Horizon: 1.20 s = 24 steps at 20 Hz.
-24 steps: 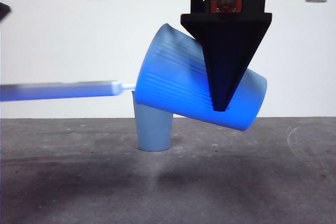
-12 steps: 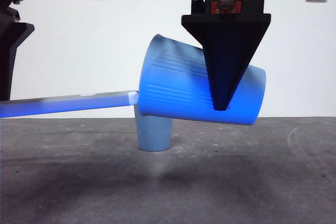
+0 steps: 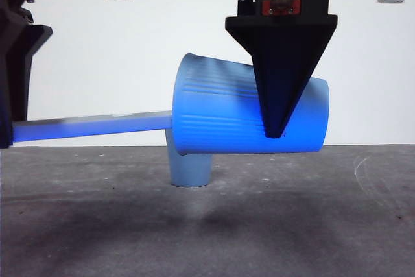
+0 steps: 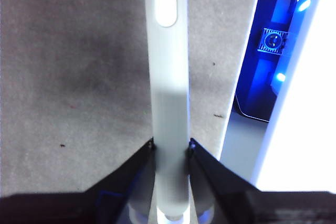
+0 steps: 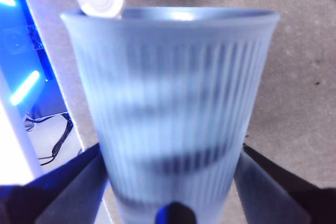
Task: Pick up the cup brush,pick up the cup,insert the brush into the cup,clean the cup,put the cup brush back,put the cup back to the fixed position on the table
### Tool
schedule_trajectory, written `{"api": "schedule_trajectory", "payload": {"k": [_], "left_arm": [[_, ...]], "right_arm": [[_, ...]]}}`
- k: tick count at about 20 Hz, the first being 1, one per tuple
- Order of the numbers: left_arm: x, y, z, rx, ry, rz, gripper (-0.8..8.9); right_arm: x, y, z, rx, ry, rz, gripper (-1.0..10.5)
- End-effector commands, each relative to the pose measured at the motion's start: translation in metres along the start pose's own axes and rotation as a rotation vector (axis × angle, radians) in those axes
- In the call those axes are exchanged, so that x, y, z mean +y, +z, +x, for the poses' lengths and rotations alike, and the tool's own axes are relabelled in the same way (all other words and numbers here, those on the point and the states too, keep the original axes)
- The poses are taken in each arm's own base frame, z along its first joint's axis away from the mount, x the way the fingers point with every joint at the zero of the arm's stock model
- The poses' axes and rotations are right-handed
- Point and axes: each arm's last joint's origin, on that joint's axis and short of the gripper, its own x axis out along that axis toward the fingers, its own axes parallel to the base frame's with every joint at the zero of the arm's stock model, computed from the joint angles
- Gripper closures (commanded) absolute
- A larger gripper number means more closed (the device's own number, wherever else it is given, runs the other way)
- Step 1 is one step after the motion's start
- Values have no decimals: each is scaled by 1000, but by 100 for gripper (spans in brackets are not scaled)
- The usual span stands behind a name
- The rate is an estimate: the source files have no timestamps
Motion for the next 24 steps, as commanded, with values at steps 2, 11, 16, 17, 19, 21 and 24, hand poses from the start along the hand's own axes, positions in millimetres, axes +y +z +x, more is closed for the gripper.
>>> {"api": "schedule_trajectory", "payload": {"k": [2, 11, 16, 17, 19, 21, 24], "left_arm": [[5, -6, -15, -90, 19, -52, 822], [5, -62, -59, -122, 96, -202, 822], [-9, -88, -71, -72, 82, -241, 822], [-11, -92, -74, -66, 104, -262, 822], [-15, -100, -81, -111, 137, -282, 822], [-20, -107, -87, -156, 159, -318, 823], [-26, -115, -94, -226, 185, -392, 822]], "right_arm": [[1, 3, -1, -31, 1, 48, 964], [1, 4, -1, -39, -3, 58, 963], [0, 5, -1, -53, -9, 62, 963], [0, 5, -1, -57, -11, 64, 963], [0, 6, -1, -57, -11, 76, 963], [0, 5, -2, -63, -13, 92, 963], [-3, 5, -13, -139, -42, 129, 963]]}}
